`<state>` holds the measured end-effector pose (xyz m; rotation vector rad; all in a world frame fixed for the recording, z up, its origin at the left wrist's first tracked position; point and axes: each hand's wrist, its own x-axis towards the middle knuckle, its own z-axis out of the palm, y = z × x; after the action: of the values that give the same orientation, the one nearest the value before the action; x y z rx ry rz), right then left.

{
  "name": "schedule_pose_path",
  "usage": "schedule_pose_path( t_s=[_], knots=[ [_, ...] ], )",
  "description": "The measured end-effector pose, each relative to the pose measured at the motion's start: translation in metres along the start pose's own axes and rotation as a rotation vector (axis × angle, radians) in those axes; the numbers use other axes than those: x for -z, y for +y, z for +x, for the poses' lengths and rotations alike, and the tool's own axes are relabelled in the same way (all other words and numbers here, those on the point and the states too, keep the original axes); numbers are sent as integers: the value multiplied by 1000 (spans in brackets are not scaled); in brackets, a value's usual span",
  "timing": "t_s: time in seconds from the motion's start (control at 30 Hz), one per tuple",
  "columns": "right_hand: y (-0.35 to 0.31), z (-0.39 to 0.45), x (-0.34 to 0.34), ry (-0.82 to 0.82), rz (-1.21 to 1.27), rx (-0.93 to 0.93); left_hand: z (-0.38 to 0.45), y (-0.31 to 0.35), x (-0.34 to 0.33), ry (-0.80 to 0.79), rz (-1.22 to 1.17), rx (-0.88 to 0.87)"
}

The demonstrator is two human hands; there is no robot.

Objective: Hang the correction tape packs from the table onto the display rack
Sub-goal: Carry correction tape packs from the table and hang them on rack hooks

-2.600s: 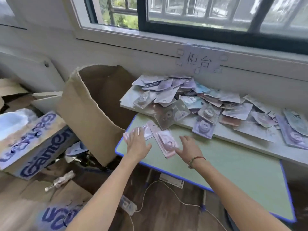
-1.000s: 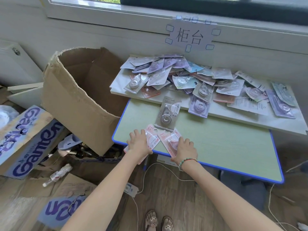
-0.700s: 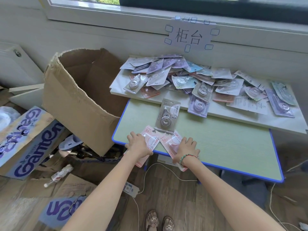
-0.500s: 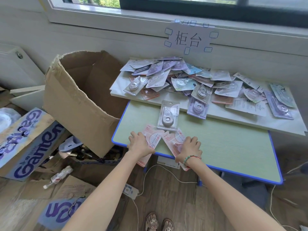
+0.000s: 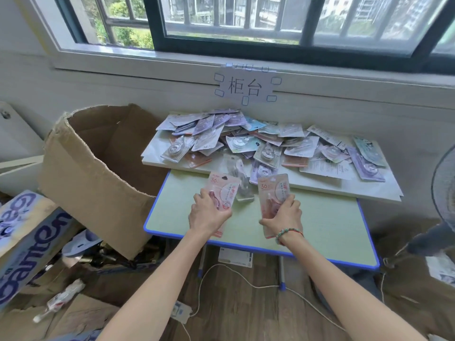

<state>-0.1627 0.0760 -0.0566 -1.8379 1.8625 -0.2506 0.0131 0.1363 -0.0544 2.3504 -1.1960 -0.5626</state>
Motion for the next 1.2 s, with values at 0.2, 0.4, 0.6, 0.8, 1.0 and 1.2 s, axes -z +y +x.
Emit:
schedule_pose_path(
  t_s=[0.2,0.4,0.6,0.8,1.0,1.2],
  knots=[
    [23,-5,37,51,6,-46,-8,43,-2,16,-43,-105],
    [55,-19,75,165,43,-134,-13,86,-20,-4,-64,-217],
    [96,-51,110,356,114,-302,-38,145,-42,-81,-88,-406],
    [143,-121,126,550,128,-565,-89,172,-66,-206,-148,-577],
    [196,-218,129,715,170,-818,-167,181,-98,-395,-179,-777],
    [240,-326,132,860,188,-1034,-264,203,-120,-538,-169,-1006]
  ],
)
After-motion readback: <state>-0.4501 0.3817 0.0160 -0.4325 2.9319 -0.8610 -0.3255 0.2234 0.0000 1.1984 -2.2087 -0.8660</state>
